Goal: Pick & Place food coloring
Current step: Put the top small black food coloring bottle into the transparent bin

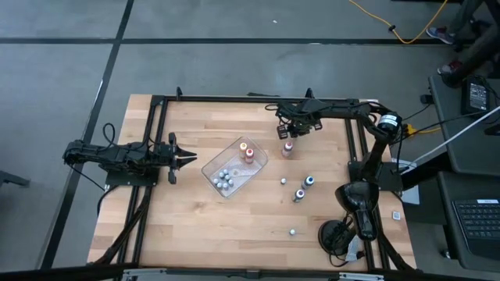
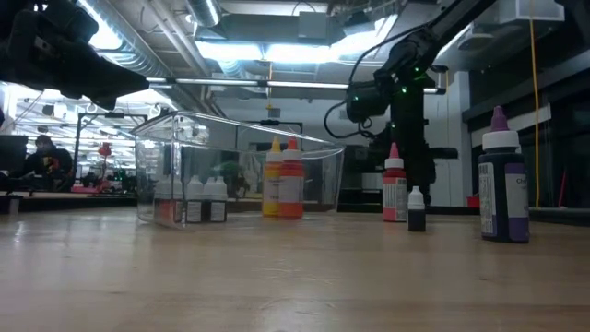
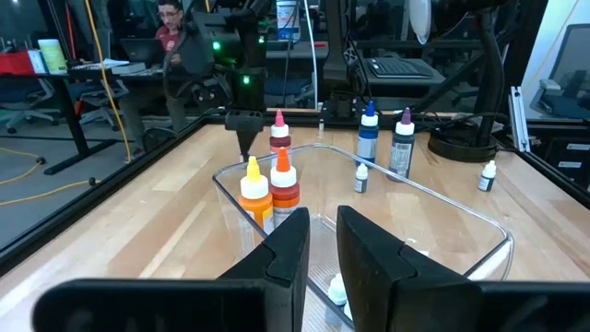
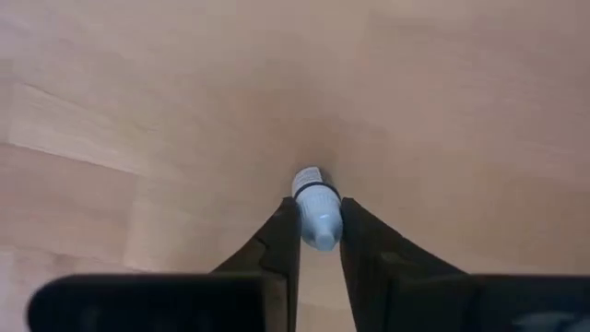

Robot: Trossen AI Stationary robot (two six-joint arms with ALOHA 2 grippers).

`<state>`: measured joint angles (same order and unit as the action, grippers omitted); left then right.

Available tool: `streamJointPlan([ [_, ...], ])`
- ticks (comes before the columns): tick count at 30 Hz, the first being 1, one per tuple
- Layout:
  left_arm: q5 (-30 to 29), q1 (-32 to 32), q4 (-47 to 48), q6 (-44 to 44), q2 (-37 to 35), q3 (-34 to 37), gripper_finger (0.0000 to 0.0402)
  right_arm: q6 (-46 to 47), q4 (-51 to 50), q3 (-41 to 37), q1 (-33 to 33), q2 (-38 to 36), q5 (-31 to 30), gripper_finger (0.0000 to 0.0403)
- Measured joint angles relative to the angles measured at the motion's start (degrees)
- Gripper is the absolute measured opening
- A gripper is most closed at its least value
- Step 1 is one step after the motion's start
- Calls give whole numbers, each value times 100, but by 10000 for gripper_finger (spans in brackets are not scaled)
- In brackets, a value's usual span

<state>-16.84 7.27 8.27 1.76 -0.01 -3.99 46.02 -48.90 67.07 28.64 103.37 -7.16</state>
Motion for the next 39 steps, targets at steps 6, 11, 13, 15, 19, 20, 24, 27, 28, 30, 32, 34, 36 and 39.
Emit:
streamJointPlan([
  [6, 0, 2, 0, 0, 0, 0, 53, -608, -249, 672, -30, 0, -196, 73],
  [11, 0, 2, 2, 0, 0, -2, 58, -1336, -550, 1369, -153, 0, -448, 61],
  [13, 0, 2, 0, 0, 0, 0, 59, -1647, -664, 1676, -237, 0, -496, 62],
  [15, 0, 2, 0, 0, 0, 0, 58, -1820, -829, 1974, -320, 0, -538, 67],
  [19, 0, 0, 0, 0, 0, 0, 55, -2102, -1042, 2552, -521, 0, -539, 67],
  [20, 0, 2, 2, 0, 0, 0, 54, -2153, -1104, 2694, -579, 0, -542, 64],
  [24, 0, 1, 2, 0, 0, 0, 52, -2338, -1325, 3309, -856, 74, -539, 62],
  [27, 0, 0, 2, 0, 0, 0, 54, -2399, -1499, 3826, -1070, 250, -533, 64],
  [28, 0, 2, 2, 0, 0, 0, 56, -2403, -1548, 4018, -1136, 328, -531, 64],
  [30, 0, 1, 1, 1, 0, 0, 57, -2440, -1674, 4395, -1262, 481, -499, 64],
  [32, 0, 0, 0, 0, 0, 0, 59, -2528, -1787, 4757, -1385, 656, -442, 63],
  [34, 0, 0, 2, 0, 0, 0, 58, -2570, -1960, 5098, -1516, 867, -354, 63],
  [36, 0, 1, 2, 0, 0, 0, 57, -2677, -2068, 5414, -1672, 1062, -328, 64],
  [39, 0, 1, 1, 0, 0, 0, 54, -2831, -2126, 5795, -1919, 1296, -316, 63],
])
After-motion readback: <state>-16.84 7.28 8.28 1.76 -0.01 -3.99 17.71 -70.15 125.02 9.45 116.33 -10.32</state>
